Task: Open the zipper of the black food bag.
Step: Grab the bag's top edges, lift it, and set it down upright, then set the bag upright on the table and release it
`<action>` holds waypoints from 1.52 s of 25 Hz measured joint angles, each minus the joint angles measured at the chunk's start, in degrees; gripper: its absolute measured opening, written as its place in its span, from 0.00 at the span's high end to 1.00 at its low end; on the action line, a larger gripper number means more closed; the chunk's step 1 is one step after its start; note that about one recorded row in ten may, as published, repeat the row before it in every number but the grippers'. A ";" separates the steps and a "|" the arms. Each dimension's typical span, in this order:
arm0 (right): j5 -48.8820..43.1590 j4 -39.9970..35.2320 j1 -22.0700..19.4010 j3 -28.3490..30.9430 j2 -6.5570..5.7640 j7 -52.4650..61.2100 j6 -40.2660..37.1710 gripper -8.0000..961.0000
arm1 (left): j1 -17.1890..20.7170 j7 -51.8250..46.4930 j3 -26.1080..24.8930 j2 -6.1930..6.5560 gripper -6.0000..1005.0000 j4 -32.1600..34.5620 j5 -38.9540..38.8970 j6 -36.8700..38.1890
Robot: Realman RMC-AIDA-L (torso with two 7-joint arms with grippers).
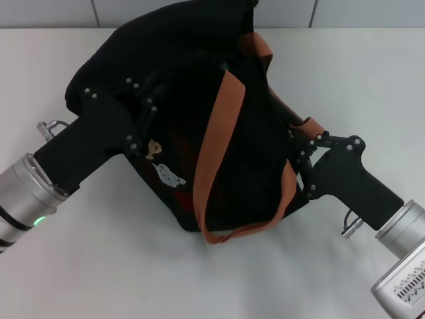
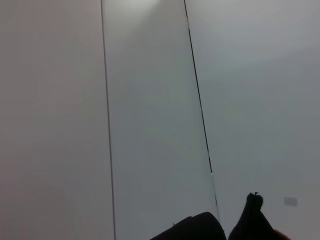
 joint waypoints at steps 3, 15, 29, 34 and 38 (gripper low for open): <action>0.00 -0.01 -0.11 0.00 0.00 -0.02 0.19 0.99 | 0.39 0.16 -0.55 0.00 0.78 0.00 -0.09 0.00; 0.00 0.17 -0.67 0.01 0.00 0.33 -0.48 0.97 | 1.30 0.34 -1.18 -0.01 0.77 -0.06 -0.10 -0.08; 0.13 -6.62 -2.07 7.19 -0.39 30.00 -15.48 0.75 | 1.99 0.43 -4.87 -0.01 0.76 -4.67 0.10 -6.70; 0.16 -8.97 -2.44 13.84 -0.50 42.14 -15.63 0.56 | 1.09 -1.02 -9.39 -0.01 0.76 -9.58 0.10 -10.36; 0.18 -10.74 -2.36 15.26 -0.53 48.20 -14.59 0.42 | 0.48 -1.86 -10.24 0.00 0.76 -11.76 0.44 -9.87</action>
